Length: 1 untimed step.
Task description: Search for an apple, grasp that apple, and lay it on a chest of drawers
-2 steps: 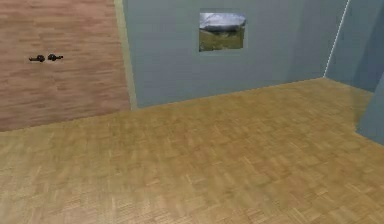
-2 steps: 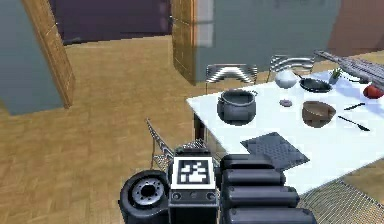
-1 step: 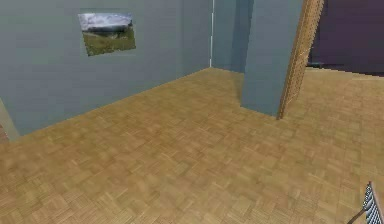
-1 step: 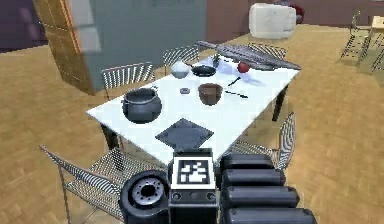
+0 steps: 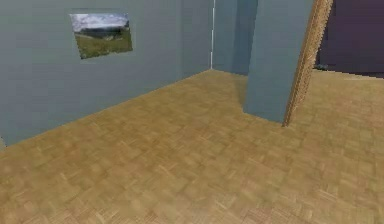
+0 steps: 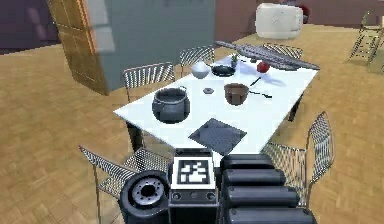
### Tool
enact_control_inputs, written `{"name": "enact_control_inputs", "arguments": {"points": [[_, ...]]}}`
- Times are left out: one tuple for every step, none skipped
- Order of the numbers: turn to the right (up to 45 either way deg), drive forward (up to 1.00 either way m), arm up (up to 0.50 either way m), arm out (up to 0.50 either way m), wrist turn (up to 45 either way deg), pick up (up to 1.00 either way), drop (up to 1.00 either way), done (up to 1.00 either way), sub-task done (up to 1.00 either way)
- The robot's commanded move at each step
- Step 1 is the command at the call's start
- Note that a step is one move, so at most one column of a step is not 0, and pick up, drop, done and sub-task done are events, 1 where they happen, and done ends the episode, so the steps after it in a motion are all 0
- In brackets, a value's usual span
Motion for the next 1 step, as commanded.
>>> {"name": "enact_control_inputs", "arguments": {"points": [[9.0, 0.00, 0.00, 0.00, 0.0, 0.00, 0.00, 0.00, 0.00]]}}
